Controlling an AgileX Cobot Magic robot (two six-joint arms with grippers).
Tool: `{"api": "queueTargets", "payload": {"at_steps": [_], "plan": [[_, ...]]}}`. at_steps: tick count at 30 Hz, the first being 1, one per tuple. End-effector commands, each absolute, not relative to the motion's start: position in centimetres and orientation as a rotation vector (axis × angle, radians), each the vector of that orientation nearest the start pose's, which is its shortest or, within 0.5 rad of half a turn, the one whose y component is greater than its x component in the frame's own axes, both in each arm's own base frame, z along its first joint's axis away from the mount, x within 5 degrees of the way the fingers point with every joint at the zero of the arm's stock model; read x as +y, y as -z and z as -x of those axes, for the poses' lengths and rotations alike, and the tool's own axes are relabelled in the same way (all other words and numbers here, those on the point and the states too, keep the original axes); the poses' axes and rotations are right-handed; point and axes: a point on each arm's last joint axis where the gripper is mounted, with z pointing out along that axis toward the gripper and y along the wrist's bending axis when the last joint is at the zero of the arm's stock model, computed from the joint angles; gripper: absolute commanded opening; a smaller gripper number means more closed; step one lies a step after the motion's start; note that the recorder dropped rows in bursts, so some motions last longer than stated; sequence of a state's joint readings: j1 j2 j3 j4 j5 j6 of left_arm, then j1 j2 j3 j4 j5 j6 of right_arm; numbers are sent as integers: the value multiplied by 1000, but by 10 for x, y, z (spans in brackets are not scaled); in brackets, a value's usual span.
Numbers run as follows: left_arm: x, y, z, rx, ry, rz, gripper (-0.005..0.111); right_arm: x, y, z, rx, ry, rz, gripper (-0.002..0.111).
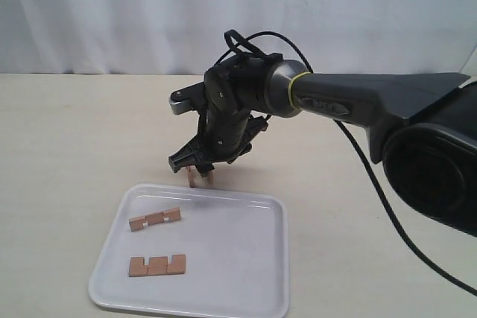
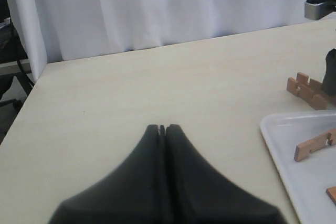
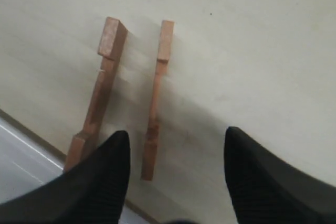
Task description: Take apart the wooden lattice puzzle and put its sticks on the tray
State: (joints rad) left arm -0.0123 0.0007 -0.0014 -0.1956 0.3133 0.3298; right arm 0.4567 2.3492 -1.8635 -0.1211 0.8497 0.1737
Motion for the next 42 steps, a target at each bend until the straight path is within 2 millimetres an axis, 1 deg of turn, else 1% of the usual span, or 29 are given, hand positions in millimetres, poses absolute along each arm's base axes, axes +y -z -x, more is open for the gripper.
{"api": "queueTargets", "payload": {"at_steps": [1,3,4,6,8,9,11,12,14,16,17,18,19,20,21,22,23,24,25,26,27,28,30,32,36,39,42], "plan": [[-6,-186,-54,1774,-37,-174,0,209,-126,-450,2770,16,497,52],[-6,-186,-54,1774,-37,-174,0,209,-123,-450,2770,16,497,51],[-6,-186,-54,1774,-37,-174,0,209,-124,-450,2768,14,497,46],[-6,-186,-54,1774,-37,-174,0,209,-124,-450,2767,14,497,30],[-6,-186,-54,1774,-37,-174,0,209,-123,-450,2772,17,500,7],[-6,-186,-54,1774,-37,-174,0,209,-123,-450,2773,19,504,5],[-6,-186,-54,1774,-37,-174,0,208,-127,-449,2774,23,505,5],[-6,-186,-54,1774,-37,-174,0,206,-140,-448,2756,45,514,5],[-6,-186,-54,1774,-37,-174,0,203,-156,-446,2739,72,522,5],[-6,-186,-54,1774,-37,-174,0,200,-179,-442,2719,104,528,5],[-6,-186,-54,1774,-37,-174,0,196,-202,-435,2705,104,518,5],[-6,-186,-54,1774,-37,-174,0,193,-213,-430,2695,103,522,5],[-6,-186,-54,1774,-37,-174,0,188,-229,-418,2673,94,561,5],[-6,-186,-54,1774,-37,-174,0,185,-234,-405,2681,65,620,5],[-6,-186,-54,1774,-37,-174,0,183,-238,-397,2681,46,666,5],[-6,-186,-54,1774,-37,-174,0,179,-240,-382,2681,16,749,5],[-6,-186,-54,1774,-37,-174,0,178,-240,-374,2678,-7,767,5],[-6,-186,-54,1774,-37,-174,0,175,-242,-360,2650,-73,794,5],[-6,-186,-54,1774,-37,-174,0,175,-240,-353,2635,-112,818,5],[-6,-186,-54,1774,-37,-174,0,176,-233,-338,2607,-209,894,5],[-6,-186,-54,1774,-37,-174,0,176,-228,-331,2603,-257,940,5],[-6,-186,-54,1774,-37,-174,0,180,-221,-319,2580,-370,1034,5],[-6,-186,-54,1774,-37,-174,0,183,-216,-313,2573,-455,1064,5],[-6,-186,-54,1774,-37,-174,0,185,-213,-310,2590,-512,1031,5],[-6,-186,-54,1774,-37,-174,0,189,-212,-306,2593,-528,1033,5],[-6,-186,-54,1774,-37,-174,0,206,-212,-297,2545,-506,1121,5],[-6,-186,-54,1774,-37,-174,0,222,-210,-287,2472,-404,1262,5]]}}
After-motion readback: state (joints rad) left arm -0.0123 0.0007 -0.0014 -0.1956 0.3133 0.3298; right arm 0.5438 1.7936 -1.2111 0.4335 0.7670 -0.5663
